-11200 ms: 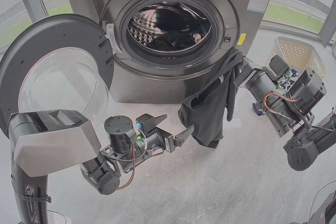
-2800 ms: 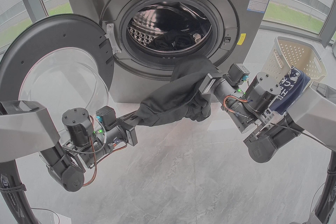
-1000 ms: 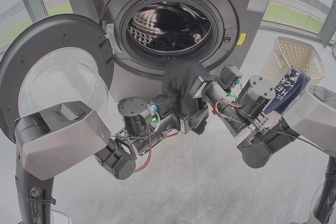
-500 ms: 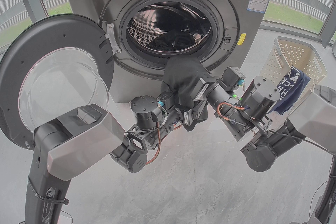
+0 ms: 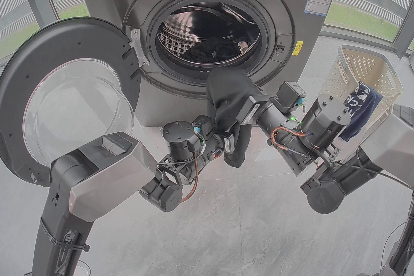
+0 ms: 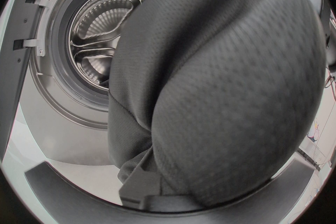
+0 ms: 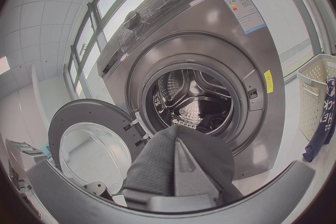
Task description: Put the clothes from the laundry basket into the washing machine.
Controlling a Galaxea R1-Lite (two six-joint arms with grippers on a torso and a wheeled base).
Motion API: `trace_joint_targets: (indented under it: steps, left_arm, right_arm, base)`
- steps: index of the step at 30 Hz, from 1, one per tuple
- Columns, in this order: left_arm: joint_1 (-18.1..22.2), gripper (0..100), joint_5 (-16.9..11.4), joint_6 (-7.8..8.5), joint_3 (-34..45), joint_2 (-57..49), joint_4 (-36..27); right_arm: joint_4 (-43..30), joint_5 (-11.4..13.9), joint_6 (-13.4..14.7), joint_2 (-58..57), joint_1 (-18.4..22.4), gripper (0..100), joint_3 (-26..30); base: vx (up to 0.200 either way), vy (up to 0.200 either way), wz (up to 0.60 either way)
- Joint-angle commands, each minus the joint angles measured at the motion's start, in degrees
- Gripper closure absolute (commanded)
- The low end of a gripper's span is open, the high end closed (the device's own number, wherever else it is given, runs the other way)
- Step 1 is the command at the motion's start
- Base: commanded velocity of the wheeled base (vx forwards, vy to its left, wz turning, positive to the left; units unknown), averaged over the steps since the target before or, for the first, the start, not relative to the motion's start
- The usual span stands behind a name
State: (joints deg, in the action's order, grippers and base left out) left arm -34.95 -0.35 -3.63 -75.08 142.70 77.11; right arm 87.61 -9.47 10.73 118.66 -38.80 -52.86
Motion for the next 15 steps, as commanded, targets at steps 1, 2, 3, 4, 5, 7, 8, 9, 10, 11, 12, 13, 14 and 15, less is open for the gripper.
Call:
trace_joint_targets:
  steps: [1,2,3,4,5,7,8,9,10,11,12,13,14,15]
  left_arm:
    - [1.4,100,0.1,-0.15,0.0,-0.1,0.7]
    - [1.8,100,0.1,-0.15,0.0,-0.4,1.0]
    - [2.3,100,0.2,-0.23,0.0,-0.8,1.1]
    - [2.8,100,0.2,-0.32,0.0,-1.5,1.1]
    - [2.9,100,0.2,-0.32,0.1,-1.8,1.1]
    - [3.1,100,0.6,-0.85,0.9,-4.5,1.0]
    - [3.1,100,0.7,-1.29,1.2,-5.4,1.0]
    - [2.9,100,0.8,-1.9,1.4,-6.6,0.9]
    - [2.6,100,0.8,-2.26,1.9,-7.6,0.7]
    - [2.5,100,0.9,-2.61,2.5,-8.8,0.4]
    - [2.3,100,0.9,-2.87,3.2,-10.1,0.2]
    - [1.8,100,0.8,-3.13,3.7,-11.0,0.2]
    - [1.6,100,0.9,-3.22,3.9,-11.2,0.2]
    - [1.6,100,0.9,-3.22,3.9,-11.2,0.2]
  right_arm:
    - [0.2,0.1,0.1,-0.7,1.2,100,1.0]
    - [0.2,0.0,0.3,-1.2,2.0,100,1.6]
    - [0.3,0.1,0.8,-1.3,2.9,100,2.3]
    - [0.3,0.1,1.1,-1.2,3.6,100,3.2]
    - [0.3,0.1,1.2,-1.2,3.8,100,3.5]
    - [0.5,0.1,1.4,-0.8,5.5,100,5.3]
    - [0.5,0.2,1.4,-0.7,6.0,100,6.0]
    - [0.5,0.2,1.6,-0.3,6.5,100,6.6]
    - [0.5,0.2,1.8,0.3,6.7,100,6.9]
    - [0.5,0.2,1.8,1.2,6.8,100,7.0]
    - [0.5,0.2,1.8,2.1,6.8,100,7.0]
    - [0.5,0.2,1.9,2.7,6.8,100,6.9]
    - [0.5,0.2,1.8,2.9,6.8,100,6.9]
    - [0.5,0.2,1.8,2.9,6.8,100,6.9]
  base:
    - [0.0,0.0,0.0]
    - [0.0,0.0,0.0]
    - [0.0,0.0,0.0]
    - [0.0,0.0,0.0]
    - [0.0,0.0,0.0]
    - [0.0,0.0,0.0]
    - [0.0,0.0,0.0]
    - [0.0,0.0,0.0]
    - [0.0,0.0,0.0]
    - [0.0,0.0,0.0]
    - [0.0,0.0,0.0]
    - [0.0,0.0,0.0]
    - [0.0,0.0,0.0]
    - [0.0,0.0,0.0]
